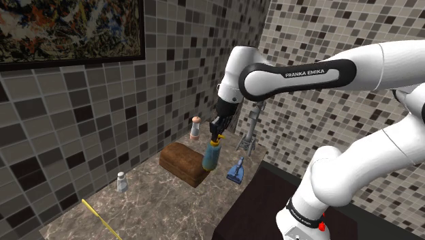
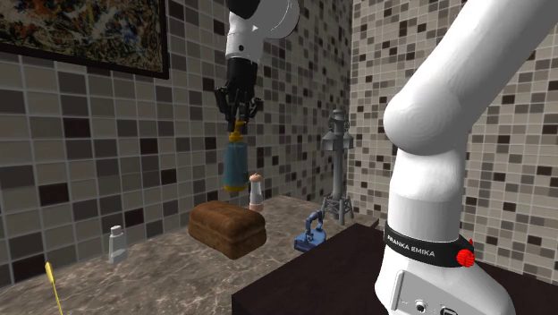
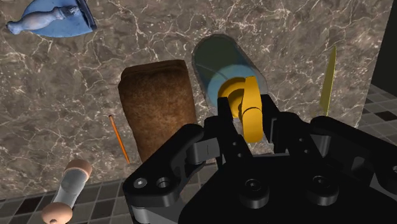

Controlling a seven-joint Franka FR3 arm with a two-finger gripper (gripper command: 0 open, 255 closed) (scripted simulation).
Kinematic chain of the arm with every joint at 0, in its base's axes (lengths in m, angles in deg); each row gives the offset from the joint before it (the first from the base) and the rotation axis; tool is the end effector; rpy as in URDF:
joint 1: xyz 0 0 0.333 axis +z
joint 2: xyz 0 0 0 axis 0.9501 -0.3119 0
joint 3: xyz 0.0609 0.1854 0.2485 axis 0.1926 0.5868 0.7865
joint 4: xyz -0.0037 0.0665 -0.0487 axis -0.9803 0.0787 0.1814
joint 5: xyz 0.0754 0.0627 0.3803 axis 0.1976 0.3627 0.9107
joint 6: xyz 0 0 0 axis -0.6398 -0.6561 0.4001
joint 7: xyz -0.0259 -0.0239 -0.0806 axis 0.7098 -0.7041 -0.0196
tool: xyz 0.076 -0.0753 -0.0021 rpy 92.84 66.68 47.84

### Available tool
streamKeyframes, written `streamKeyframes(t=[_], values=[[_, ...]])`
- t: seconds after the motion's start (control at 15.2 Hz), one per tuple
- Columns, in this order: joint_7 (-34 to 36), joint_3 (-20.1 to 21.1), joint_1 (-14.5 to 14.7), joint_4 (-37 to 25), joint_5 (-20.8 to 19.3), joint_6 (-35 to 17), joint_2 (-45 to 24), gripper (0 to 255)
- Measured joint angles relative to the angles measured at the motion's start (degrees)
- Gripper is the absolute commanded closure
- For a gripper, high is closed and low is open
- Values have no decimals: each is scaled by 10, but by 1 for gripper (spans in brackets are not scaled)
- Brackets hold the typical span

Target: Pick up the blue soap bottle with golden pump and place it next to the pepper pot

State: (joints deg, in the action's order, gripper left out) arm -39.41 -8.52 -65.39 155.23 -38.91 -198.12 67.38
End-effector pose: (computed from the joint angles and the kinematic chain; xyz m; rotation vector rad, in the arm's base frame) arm 0.3855 0.1180 0.4846 -3.0292 -0.0611 -0.0857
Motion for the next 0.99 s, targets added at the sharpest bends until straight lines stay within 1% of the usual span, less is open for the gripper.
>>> streamKeyframes(t=[0.2,0.33,0.59,0.99], values=[[-38,-30,-18,-18,-14,7,-17,255],[-65,-51,-31,-42,-24,5,-45,255],[-117,-89,-52,-70,-38,6,-78,255],[-190,-139,-80,-147,-46,13,-157,255]])
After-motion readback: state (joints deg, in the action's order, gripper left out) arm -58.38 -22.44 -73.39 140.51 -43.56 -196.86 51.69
